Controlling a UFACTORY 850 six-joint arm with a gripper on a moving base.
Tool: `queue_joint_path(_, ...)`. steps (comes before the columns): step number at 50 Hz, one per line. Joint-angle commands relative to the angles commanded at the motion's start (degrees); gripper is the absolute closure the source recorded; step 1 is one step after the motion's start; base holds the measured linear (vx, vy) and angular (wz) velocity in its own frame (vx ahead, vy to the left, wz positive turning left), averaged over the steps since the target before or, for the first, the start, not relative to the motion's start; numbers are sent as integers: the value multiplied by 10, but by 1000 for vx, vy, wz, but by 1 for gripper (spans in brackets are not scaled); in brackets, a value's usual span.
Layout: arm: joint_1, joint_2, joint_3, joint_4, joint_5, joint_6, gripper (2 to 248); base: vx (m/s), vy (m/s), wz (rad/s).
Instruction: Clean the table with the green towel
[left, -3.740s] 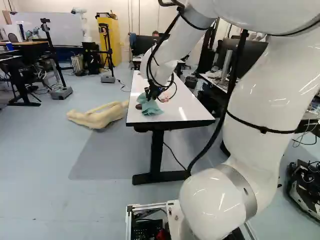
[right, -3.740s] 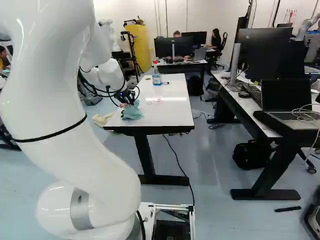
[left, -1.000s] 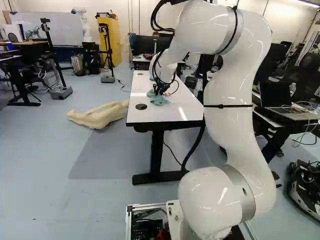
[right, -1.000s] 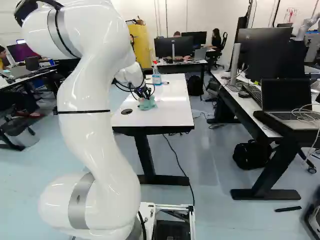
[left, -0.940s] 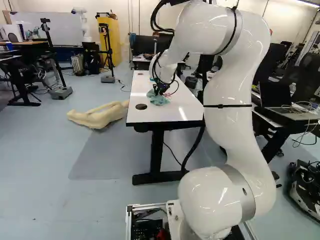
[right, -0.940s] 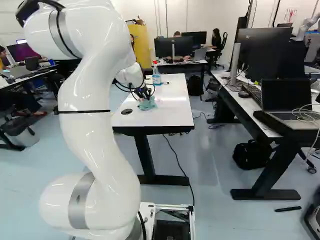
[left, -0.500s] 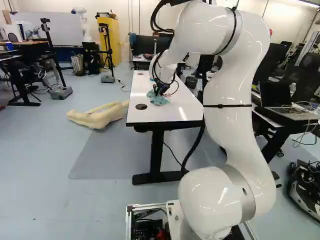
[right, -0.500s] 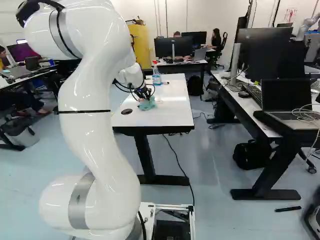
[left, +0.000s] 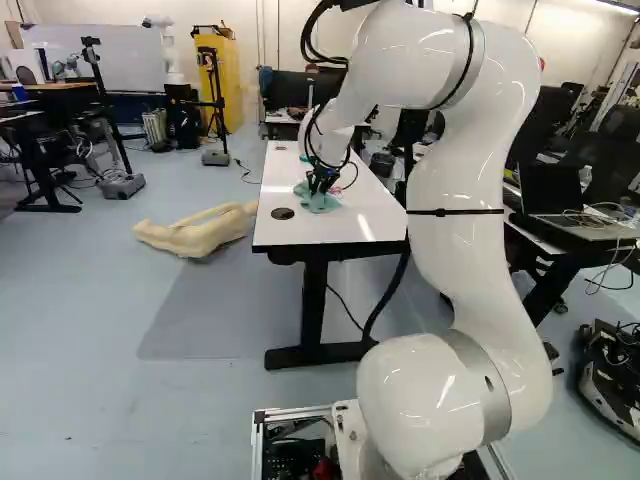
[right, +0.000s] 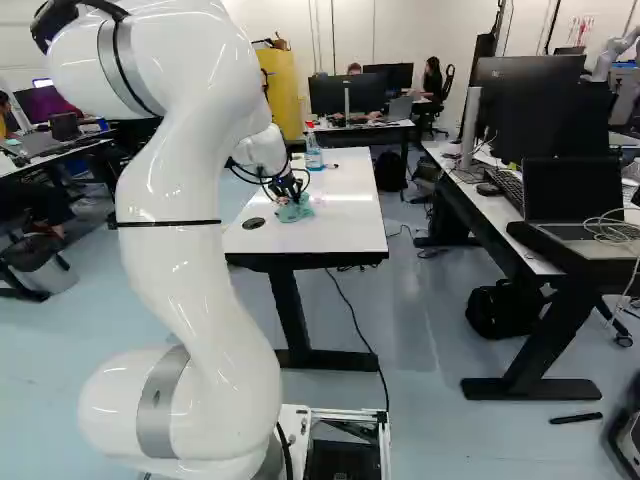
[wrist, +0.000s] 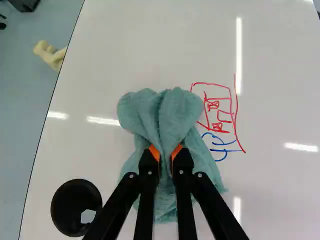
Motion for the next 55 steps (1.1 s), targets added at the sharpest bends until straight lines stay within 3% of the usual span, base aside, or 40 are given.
queue_joint_path(20,-4,0,0,0,0,0,206,0,0,0)
queue_joint_path(55,-59,-11,-15,0,0,0,206,0,0,0)
